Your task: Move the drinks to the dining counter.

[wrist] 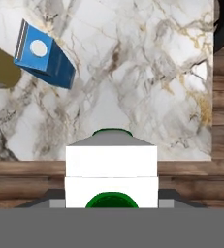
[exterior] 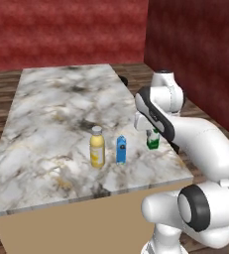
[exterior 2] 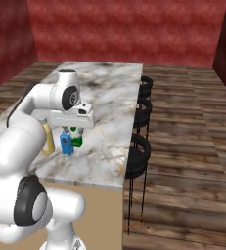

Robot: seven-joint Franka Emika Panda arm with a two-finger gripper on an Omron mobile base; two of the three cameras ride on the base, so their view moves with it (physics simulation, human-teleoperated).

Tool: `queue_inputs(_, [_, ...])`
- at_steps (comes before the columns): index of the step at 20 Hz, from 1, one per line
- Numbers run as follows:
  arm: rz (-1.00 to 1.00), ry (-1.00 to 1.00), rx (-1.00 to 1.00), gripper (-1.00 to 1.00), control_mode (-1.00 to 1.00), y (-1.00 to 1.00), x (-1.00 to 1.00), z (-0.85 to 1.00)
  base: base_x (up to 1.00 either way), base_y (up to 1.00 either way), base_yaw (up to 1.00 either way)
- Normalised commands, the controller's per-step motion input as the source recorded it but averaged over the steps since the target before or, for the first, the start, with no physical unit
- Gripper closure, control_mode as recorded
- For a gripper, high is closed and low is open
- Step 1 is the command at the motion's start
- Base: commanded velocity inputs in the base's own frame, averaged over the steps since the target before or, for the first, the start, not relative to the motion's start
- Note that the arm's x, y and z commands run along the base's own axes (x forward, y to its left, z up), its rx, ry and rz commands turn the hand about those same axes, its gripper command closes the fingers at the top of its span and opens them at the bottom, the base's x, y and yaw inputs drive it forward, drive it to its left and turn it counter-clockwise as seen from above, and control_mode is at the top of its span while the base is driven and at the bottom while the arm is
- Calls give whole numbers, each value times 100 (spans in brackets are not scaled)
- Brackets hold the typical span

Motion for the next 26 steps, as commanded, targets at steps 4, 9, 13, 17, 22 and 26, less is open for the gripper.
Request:
queue_inputs(4, [0, 3, 1, 100, -100, -3, 13, -20, 0, 0, 0])
queue_inputs(9, [0, 2, 0, 100, -100, -3, 21, -24, 0, 0, 0])
queue_inputs(13, [0, 0, 0, 100, -100, 0, 21, -33, 0, 0, 0])
queue_inputs(17, [0, 0, 0, 100, -100, -2, 16, -30, 0, 0, 0])
queue_inputs(22, [0, 3, 0, 100, -100, -4, 13, -26, 0, 0, 0])
queue_inputs(26, [0, 3, 0, 100, -100, -1, 11, -24, 0, 0, 0])
